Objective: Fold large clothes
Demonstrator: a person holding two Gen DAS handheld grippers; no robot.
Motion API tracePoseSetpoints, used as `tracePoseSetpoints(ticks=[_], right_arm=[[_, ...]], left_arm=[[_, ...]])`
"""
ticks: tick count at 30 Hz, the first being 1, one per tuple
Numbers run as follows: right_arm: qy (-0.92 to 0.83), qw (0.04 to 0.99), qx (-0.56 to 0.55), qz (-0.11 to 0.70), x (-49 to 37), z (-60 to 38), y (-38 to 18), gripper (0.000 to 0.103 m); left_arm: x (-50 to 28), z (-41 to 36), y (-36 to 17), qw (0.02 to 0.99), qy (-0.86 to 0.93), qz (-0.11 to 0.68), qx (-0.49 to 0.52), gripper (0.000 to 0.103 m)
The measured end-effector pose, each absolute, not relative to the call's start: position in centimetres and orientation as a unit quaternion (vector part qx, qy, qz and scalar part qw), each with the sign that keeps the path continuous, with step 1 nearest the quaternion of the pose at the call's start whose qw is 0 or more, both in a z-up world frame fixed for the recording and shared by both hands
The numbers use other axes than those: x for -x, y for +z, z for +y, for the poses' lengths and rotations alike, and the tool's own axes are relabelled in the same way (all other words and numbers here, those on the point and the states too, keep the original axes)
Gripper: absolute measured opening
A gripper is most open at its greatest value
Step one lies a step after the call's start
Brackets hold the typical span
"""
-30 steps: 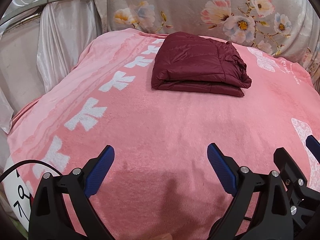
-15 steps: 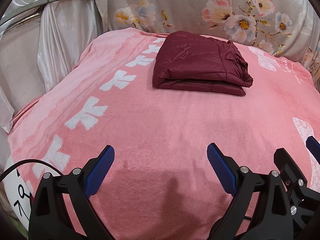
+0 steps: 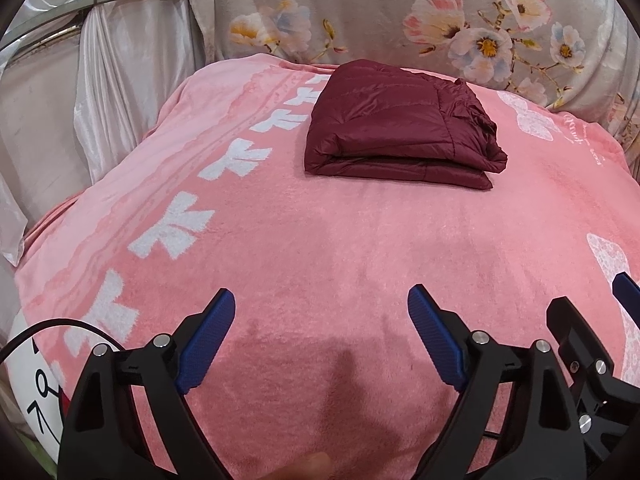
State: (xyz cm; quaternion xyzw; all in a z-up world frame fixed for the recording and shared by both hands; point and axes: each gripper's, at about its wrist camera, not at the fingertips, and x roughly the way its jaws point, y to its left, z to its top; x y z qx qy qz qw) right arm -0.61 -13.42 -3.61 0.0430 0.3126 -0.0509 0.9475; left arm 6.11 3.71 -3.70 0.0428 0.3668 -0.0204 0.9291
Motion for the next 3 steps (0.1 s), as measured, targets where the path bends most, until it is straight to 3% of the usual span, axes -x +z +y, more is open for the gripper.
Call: tracePoseSetpoints(ticks=[3], right_arm=[[-0.053,0.948,-0.042,0.312,0.61,-13.24,-3.55,0.087]], left_arm=[[-6.06,3.59,-3.58,0.93,-0.018,0.365,-0.043,0.085]])
